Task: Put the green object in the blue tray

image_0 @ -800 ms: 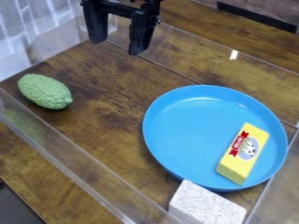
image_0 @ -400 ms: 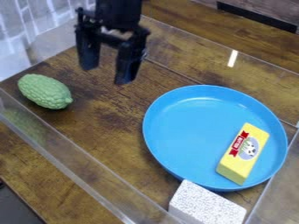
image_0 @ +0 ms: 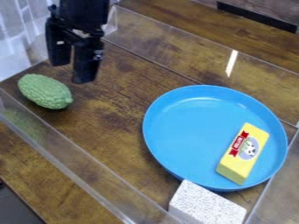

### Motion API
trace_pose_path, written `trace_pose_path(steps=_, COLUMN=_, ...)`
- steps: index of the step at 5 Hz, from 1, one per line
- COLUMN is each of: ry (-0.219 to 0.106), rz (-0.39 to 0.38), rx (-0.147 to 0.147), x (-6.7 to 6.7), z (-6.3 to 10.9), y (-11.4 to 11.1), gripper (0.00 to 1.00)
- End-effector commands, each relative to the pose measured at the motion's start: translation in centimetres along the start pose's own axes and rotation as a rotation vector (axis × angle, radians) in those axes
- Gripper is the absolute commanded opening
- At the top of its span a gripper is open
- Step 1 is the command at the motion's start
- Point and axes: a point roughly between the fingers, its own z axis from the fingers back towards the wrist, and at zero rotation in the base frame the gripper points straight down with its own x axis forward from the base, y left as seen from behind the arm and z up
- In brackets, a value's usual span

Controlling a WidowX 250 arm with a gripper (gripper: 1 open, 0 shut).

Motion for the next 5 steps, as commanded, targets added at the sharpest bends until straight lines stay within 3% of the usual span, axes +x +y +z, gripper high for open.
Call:
trace_pose_path(steps=1, ry=-0.063, rz=-0.033, rx=0.059, x=0.2, z=1.4, y=1.2, gripper=1.0)
trace_pose_path(steps=2, ry=-0.056, rz=-0.041, rx=0.069, x=0.6, z=0.6, y=1.4, gripper=1.0)
trace_pose_path(steps=4, ry=-0.037, rz=-0.239, rx=0.127, x=0.6, z=-1.5, y=1.9, gripper=1.0)
trace_pose_path(steps=5, ry=-0.035, rz=-0.245, rx=0.138, x=0.3, z=-3.0, y=4.3, gripper=1.0)
